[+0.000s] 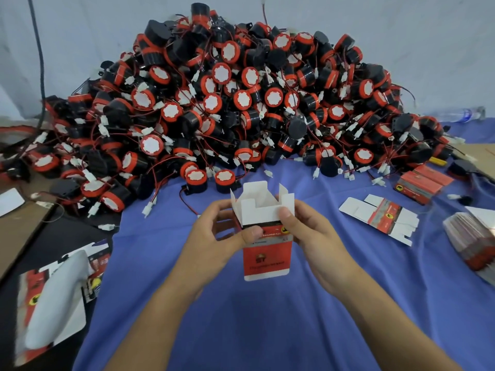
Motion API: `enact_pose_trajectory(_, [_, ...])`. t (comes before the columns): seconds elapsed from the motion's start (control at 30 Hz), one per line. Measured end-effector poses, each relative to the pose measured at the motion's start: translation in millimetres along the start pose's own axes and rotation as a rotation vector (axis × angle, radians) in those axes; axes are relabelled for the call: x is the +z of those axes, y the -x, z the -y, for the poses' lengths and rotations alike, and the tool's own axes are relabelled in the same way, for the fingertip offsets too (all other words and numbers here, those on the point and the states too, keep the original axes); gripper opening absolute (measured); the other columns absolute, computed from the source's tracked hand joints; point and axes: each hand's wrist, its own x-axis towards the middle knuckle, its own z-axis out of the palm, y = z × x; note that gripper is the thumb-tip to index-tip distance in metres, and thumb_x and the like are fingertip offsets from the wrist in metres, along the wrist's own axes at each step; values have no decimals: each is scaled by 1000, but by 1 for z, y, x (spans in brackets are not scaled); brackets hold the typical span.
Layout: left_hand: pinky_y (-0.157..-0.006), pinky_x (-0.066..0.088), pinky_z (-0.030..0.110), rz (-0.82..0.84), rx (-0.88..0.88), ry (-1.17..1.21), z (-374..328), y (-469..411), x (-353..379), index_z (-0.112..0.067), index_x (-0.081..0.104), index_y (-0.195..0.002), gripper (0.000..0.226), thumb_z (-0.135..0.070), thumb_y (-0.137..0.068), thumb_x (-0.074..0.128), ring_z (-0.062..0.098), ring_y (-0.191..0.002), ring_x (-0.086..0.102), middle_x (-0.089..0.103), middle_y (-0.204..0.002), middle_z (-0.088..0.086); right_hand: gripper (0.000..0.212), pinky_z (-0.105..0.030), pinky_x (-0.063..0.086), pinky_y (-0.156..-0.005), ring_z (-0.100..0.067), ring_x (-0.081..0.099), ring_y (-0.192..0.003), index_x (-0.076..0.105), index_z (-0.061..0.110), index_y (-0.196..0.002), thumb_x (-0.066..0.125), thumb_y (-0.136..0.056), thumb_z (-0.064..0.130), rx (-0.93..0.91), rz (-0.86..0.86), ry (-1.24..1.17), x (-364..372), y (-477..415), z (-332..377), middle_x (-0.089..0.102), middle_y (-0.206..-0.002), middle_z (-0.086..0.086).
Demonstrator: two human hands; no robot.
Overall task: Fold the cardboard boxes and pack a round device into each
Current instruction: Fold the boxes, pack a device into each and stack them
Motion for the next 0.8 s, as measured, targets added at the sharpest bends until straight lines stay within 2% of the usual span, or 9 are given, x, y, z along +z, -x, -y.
enact_pose_trajectory(0.1, [-86, 54, 14, 56, -26, 106, -1, 3, 5, -28, 63, -126, 56, -52, -76, 74, 3, -114, 67, 73, -121, -15, 46, -44, 48, -107, -24, 66, -121, 68, 20, -130, 71, -91, 44, 13, -1, -38, 1, 1, -2, 73, -126, -5])
enact_pose_trajectory(0.23, [-87, 58, 24, -2, -89, 188, -1, 5, 16, -23, 66, -124, 49, -54, -86, 63, 12, -107, 72, 75, -116, -4, 40, -41, 49, -105, -24, 69, -116, 69, 20, -124, 72, -87, 34, 18, -51, -70, 5, 3, -5, 75, -119, -7])
enact_pose_trajectory(0.37, [-84, 55, 29, -59, -138, 240, 1, 6, 21, -23, 69, -115, 21, -34, -97, 67, 14, -101, 72, 76, -110, -3, 26, -34, 52, -94, -23, 70, -109, 72, 22, -118, 69, -93, 14, 27, -130, -51, 8, 6, -5, 75, -113, -7])
enact_pose_trajectory(0.47, [-78, 56, 26, -110, -131, 237, 5, 6, 25, -23, 68, -109, 13, -19, -96, 69, 15, -97, 72, 76, -106, -2, 30, -27, 54, -85, -18, 70, -106, 71, 20, -117, 63, -95, 1, 6, -162, -10, 11, 11, -7, 76, -110, -2])
enact_pose_trajectory(0.57, [-64, 54, 19, -167, -97, 210, 7, 3, 28, -23, 66, -102, 25, 0, -91, 63, 10, -82, 70, 75, -97, -2, 40, -17, 53, -74, -3, 69, -91, 66, 23, -120, 61, -92, -6, -43, -185, 28, 18, 13, -9, 75, -100, 10])
enact_pose_trajectory(0.63, [-59, 51, 17, -202, -77, 199, 6, 3, 33, -27, 64, -100, 36, 6, -87, 59, 7, -75, 66, 73, -94, -3, 48, -15, 53, -71, 0, 67, -85, 59, 34, -118, 60, -92, -6, -81, -223, 64, 21, 14, -11, 70, -97, 10])
enact_pose_trajectory(0.73, [-59, 53, 19, -248, -52, 173, 6, 2, 39, -43, 55, -106, 53, 6, -88, 58, 9, -75, 67, 72, -97, -5, 49, -17, 54, -74, 0, 66, -90, 51, 45, -111, 57, -94, -1, -118, -233, 106, 25, 16, -15, 67, -101, 11])
enact_pose_trajectory(0.8, [-63, 56, 23, -251, 5, 146, 7, 4, 40, -46, 50, -108, 53, 3, -91, 59, 11, -83, 70, 72, -102, -6, 41, -16, 54, -74, 0, 67, -92, 52, 45, -108, 58, -99, 6, -133, -228, 117, 28, 17, -15, 66, -101, 15])
